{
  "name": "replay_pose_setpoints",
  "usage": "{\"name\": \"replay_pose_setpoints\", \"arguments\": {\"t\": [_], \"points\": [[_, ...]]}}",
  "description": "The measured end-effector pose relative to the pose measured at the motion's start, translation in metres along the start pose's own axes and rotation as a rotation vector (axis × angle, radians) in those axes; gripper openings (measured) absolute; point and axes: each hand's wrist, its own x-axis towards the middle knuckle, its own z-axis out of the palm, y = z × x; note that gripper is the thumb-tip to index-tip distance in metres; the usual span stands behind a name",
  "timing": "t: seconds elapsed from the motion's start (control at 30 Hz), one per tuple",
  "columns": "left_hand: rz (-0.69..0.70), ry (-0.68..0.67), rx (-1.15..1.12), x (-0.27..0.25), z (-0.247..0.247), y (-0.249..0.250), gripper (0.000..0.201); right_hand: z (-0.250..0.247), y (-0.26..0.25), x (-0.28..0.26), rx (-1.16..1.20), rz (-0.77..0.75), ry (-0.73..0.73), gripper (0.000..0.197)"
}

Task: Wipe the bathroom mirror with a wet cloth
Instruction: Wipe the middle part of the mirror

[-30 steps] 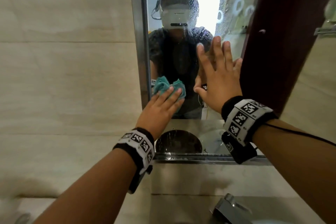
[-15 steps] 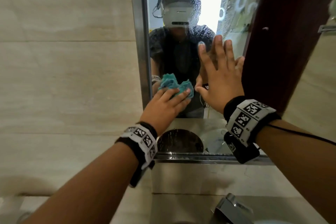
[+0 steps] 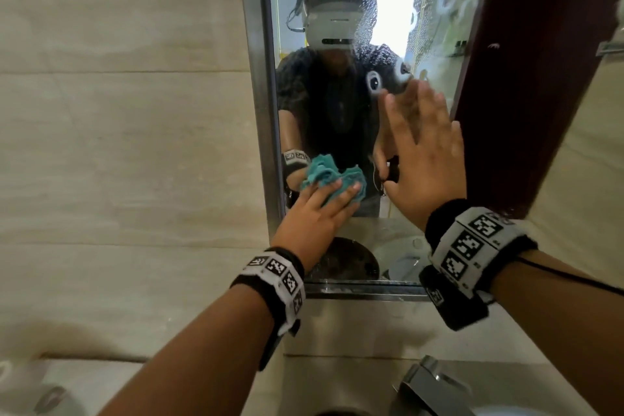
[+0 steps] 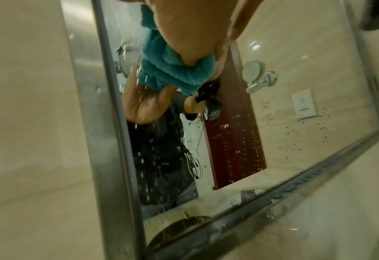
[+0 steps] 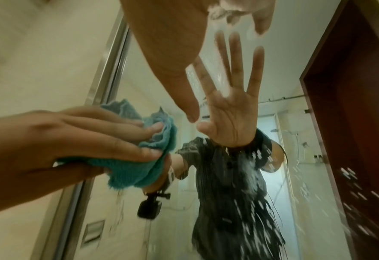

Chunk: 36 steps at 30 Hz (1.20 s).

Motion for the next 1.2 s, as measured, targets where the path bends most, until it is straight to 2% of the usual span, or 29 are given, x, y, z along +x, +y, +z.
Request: {"name": "replay_pose_setpoints", "arguments": {"t": [0.07,0.13,0.2,0.27,0.3,0.37,0.4,0.43,0.47,0.53,0.57,0.6,0.67,0.7,0.77,0.83,0.9,1.0,1.07,1.13,1.2], "points": [[0.021,0.022,-0.001,-0.003,-0.006,-0.007,0.061,0.001,0.001,-0.010,-0.039,-0.015,-0.042,0.105],[0.048,0.172,0.017,0.003,-0.020,-0.026,0.063,0.003,-0.003,-0.008,-0.045,-0.026,-0.137,0.115],[-0.090,0.375,-0.051,0.015,-0.039,-0.050,0.065,0.009,-0.010,-0.001,-0.020,0.006,-0.193,0.121],[-0.240,0.472,-0.148,0.027,-0.057,-0.066,0.064,0.016,-0.019,0.000,-0.016,0.048,-0.176,0.121],[-0.279,0.500,-0.192,0.030,-0.061,-0.067,0.062,0.019,-0.021,-0.001,-0.028,0.061,-0.156,0.120],[-0.262,0.550,-0.172,0.030,-0.046,-0.056,0.063,0.025,-0.020,-0.002,-0.035,0.065,-0.126,0.119],[-0.211,0.536,-0.135,0.024,-0.029,-0.046,0.067,0.026,-0.018,-0.001,-0.031,0.053,-0.113,0.119],[-0.141,0.440,-0.097,0.014,-0.014,-0.033,0.071,0.027,-0.016,-0.001,-0.031,0.041,-0.101,0.119],[-0.077,0.290,-0.064,0.003,-0.002,-0.019,0.073,0.027,-0.015,-0.001,-0.036,0.032,-0.095,0.119],[-0.037,-0.018,-0.001,-0.015,0.014,-0.002,0.068,0.028,-0.014,-0.002,-0.052,0.028,-0.098,0.120],[-0.023,-0.064,0.029,-0.018,0.017,-0.002,0.066,0.028,-0.013,-0.003,-0.058,0.028,-0.100,0.122],[-0.003,-0.027,0.036,-0.017,0.013,-0.007,0.066,0.029,-0.014,-0.003,-0.057,0.028,-0.098,0.123],[0.055,0.130,0.077,-0.008,-0.003,-0.026,0.072,0.028,-0.014,-0.004,-0.055,0.020,-0.091,0.123],[0.022,0.256,0.086,0.000,-0.013,-0.038,0.073,0.028,-0.015,-0.004,-0.055,0.020,-0.086,0.124],[-0.122,0.502,-0.033,0.021,-0.032,-0.062,0.064,0.028,-0.015,-0.005,-0.059,0.027,-0.084,0.126],[-0.256,0.617,-0.122,0.033,-0.045,-0.068,0.051,0.027,-0.015,-0.005,-0.066,0.024,-0.077,0.127],[-0.241,0.589,-0.072,0.032,-0.034,-0.058,0.051,0.027,-0.015,-0.006,-0.073,0.019,-0.072,0.126],[0.011,0.464,0.054,0.001,0.021,-0.033,0.048,0.027,-0.015,-0.005,-0.080,0.016,-0.071,0.122],[0.094,0.341,0.115,-0.020,0.039,-0.026,0.060,0.026,-0.014,-0.005,-0.086,0.016,-0.088,0.124],[0.123,0.280,0.105,-0.023,0.027,-0.031,0.073,0.026,-0.014,-0.004,-0.087,0.015,-0.106,0.125],[0.077,0.335,0.152,-0.010,0.000,-0.047,0.077,0.026,-0.014,-0.005,-0.074,0.012,-0.108,0.125]]}}
